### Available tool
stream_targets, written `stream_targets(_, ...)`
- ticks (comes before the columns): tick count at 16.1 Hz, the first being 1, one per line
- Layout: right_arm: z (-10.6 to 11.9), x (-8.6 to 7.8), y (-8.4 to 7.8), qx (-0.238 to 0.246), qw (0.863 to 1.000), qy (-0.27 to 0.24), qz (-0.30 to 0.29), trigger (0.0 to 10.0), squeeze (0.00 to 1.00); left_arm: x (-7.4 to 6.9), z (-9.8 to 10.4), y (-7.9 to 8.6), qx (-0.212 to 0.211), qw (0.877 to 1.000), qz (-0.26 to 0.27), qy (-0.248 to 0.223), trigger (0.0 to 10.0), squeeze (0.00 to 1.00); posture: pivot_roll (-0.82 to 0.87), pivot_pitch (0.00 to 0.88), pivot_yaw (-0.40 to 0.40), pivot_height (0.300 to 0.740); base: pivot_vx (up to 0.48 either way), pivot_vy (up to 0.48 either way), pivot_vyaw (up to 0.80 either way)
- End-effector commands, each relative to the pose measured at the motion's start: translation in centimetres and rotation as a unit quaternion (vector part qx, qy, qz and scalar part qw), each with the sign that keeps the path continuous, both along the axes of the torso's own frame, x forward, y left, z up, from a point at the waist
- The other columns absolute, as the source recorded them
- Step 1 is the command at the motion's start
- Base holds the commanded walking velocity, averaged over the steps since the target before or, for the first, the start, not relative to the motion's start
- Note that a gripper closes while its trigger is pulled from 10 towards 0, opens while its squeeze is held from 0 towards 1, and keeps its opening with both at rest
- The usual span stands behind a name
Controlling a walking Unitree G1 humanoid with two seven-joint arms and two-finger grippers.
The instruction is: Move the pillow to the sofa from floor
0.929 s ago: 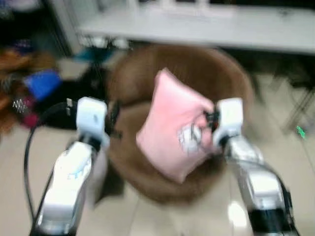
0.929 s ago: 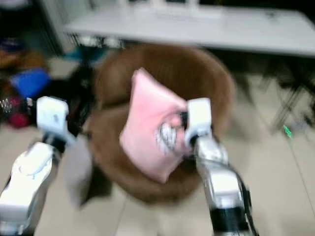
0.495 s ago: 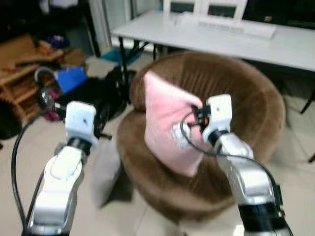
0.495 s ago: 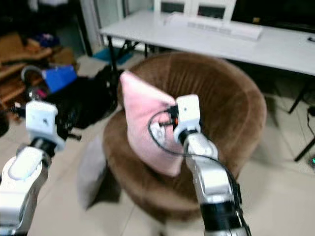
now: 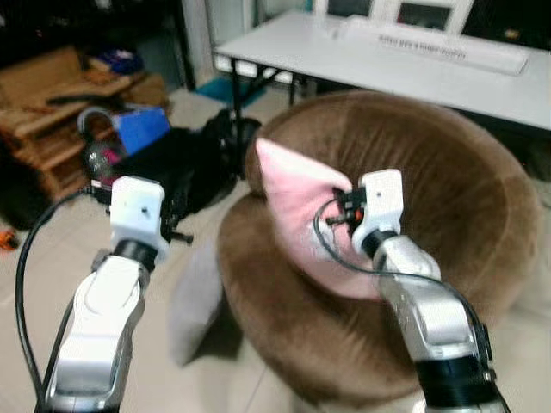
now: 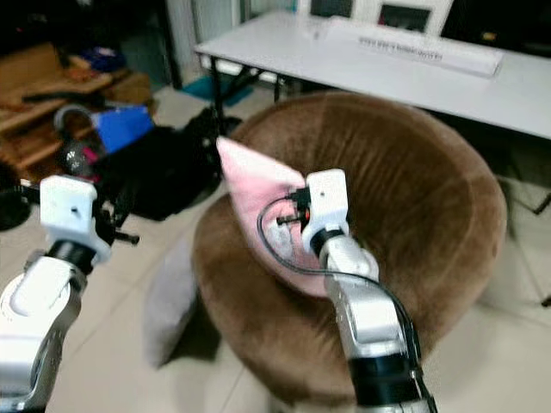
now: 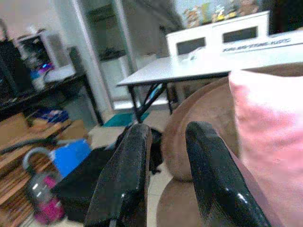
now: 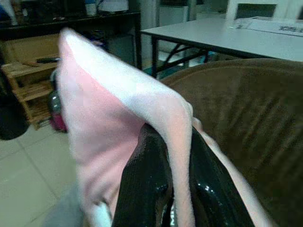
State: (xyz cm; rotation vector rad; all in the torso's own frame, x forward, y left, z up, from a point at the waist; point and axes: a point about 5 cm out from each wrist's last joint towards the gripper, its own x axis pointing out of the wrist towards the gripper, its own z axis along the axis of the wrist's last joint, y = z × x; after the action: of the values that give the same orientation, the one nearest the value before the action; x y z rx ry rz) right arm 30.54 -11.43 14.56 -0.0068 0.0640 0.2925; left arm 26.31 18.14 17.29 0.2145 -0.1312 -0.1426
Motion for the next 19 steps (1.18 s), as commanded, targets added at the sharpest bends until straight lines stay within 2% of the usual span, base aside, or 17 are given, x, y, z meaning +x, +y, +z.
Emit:
stream_targets(1,1.2,0.2,-0.5,0.008,1.0,-0.028,-0.01,10.0,0.0,-0.1,-0.1,-0.6,0.004,1.0,-0.014,0.002,10.0,0.0,0.08,0.0,0.022,0.74,0.345,0.0,0.0)
stream_targets(4,1.2,0.2,-0.6,0.007,1.0,-0.027,-0.014,10.0,0.0,-0.1,-0.1,-0.6,0.004,1.0,-0.015,0.003,10.0,0.0,0.08,0.0,0.022,0.74,0.34,0.0,0.0)
stream_targets(6,1.1,0.2,-0.7,0.008,1.0,-0.024,-0.014,10.0,0.0,-0.1,-0.2,-0.8,-0.003,1.0,-0.018,0.004,10.0,0.0,0.08,0.0,0.023,0.74,0.0,0.0,0.0)
stream_targets(11,0.8,0.5,-1.3,-0.016,1.0,-0.008,-0.002,10.0,0.0,-0.4,-0.9,-1.1,0.01,0.999,-0.028,0.021,10.0,0.0,0.08,0.0,0.014,0.74,0.0,0.0,0.0)
stream_targets(13,0.8,0.8,-1.6,-0.024,1.0,0.009,0.014,10.0,0.0,-0.8,-1.0,-1.1,0.008,0.999,-0.043,0.025,10.0,0.0,0.08,0.0,0.007,0.74,0.0,0.0,0.0)
stream_targets(16,0.2,1.3,-1.5,-0.063,0.996,0.037,0.044,10.0,0.0,-1.6,-1.8,-1.4,0.018,0.996,-0.066,0.054,10.0,0.0,0.1,0.0,-0.011,0.74,0.0,0.0,0.0)
stream_targets(19,-1.4,2.8,-2.3,-0.103,0.99,0.091,0.014,10.0,0.0,-3.4,-3.3,-1.1,0.039,0.989,-0.086,0.11,10.0,0.0,0.15,0.0,-0.041,0.74,0.0,0.0,0.0)
